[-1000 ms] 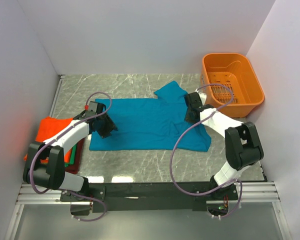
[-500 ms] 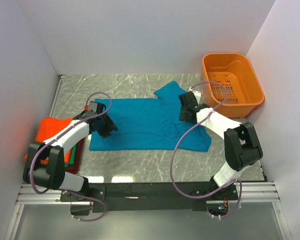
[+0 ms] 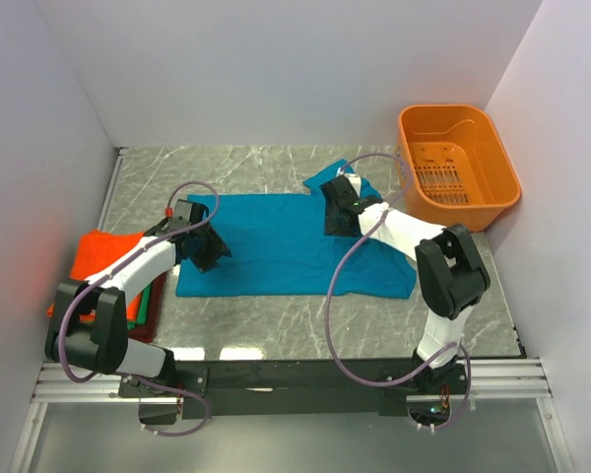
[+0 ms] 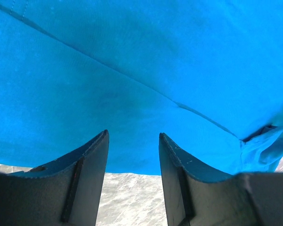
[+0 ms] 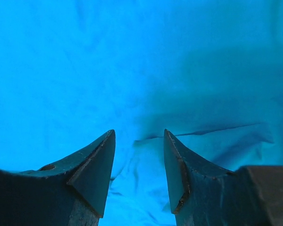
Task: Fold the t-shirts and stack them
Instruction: Fold the tshirt
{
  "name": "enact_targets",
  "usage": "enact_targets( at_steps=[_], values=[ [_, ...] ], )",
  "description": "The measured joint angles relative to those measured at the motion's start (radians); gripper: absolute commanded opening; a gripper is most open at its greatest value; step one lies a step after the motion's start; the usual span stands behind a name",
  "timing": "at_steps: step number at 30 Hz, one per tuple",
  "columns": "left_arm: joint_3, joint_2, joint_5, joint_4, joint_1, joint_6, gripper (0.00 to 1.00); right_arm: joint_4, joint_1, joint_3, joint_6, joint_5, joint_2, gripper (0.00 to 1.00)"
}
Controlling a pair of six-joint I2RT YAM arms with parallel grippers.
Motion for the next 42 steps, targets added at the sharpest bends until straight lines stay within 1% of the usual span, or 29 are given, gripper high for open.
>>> enact_targets(
  at_steps=[7,8,10,13,14,16,17,20,26,34,36,37,38,39,40,41,42],
  values=[
    [0.0,-0.018,-0.004,0.0,0.0,-0.003,0.52,-0.035,0.001,0.008,0.0,-0.009,0.066,0.48],
    [0.0,-0.02,-0.005,0.0,0.0,-0.003,0.52,-0.037,0.001,0.008,0.0,-0.012,0.066,0.45],
    [0.0,-0.023,-0.006,0.0,0.0,-0.006,0.51,-0.036,0.003,0.009,0.0,-0.017,0.066,0.41],
    [0.0,-0.024,-0.006,0.0,0.0,-0.007,0.51,-0.037,0.005,0.009,-0.001,-0.024,0.066,0.28],
    [0.0,-0.024,-0.006,0.0,0.0,-0.01,0.51,-0.037,0.005,0.009,-0.002,-0.025,0.066,0.22],
    [0.0,-0.024,-0.006,0.0,0.0,-0.01,0.51,-0.038,0.005,0.009,-0.001,-0.027,0.066,0.18],
    [0.0,-0.024,-0.006,0.0,0.0,-0.011,0.51,-0.038,0.005,0.009,-0.001,-0.029,0.066,0.13],
    [0.0,-0.027,-0.006,0.0,0.0,-0.011,0.51,-0.038,0.005,0.009,-0.003,-0.029,0.066,0.05],
    [-0.001,-0.035,-0.006,0.0,0.0,-0.012,0.51,-0.02,0.008,-0.008,0.0,-0.028,0.043,0.03],
    [-0.01,-0.044,-0.007,-0.001,0.0,-0.013,0.51,0.05,0.043,-0.068,0.001,-0.02,-0.067,0.02],
    [-0.011,-0.044,-0.007,-0.002,0.0,-0.013,0.51,0.07,0.055,-0.069,0.0,-0.021,-0.07,0.05],
    [-0.012,-0.044,-0.007,-0.002,0.0,-0.014,0.51,0.079,0.06,-0.072,0.0,-0.022,-0.07,0.09],
    [-0.013,-0.044,-0.007,-0.002,-0.001,-0.014,0.51,0.082,0.064,-0.074,0.0,-0.023,-0.068,0.16],
    [-0.013,-0.044,-0.006,-0.002,-0.001,-0.014,0.51,0.083,0.067,-0.074,-0.001,-0.023,-0.063,0.21],
    [-0.013,-0.044,-0.006,-0.002,-0.002,-0.014,0.51,0.085,0.069,-0.074,-0.003,-0.025,-0.056,0.28],
    [-0.013,-0.044,-0.007,-0.002,-0.002,-0.014,0.51,0.087,0.071,-0.073,-0.005,-0.026,-0.047,0.4],
    [-0.014,-0.044,-0.007,-0.002,-0.002,-0.013,0.51,0.089,0.072,-0.072,-0.006,-0.026,-0.035,0.45]
  ],
)
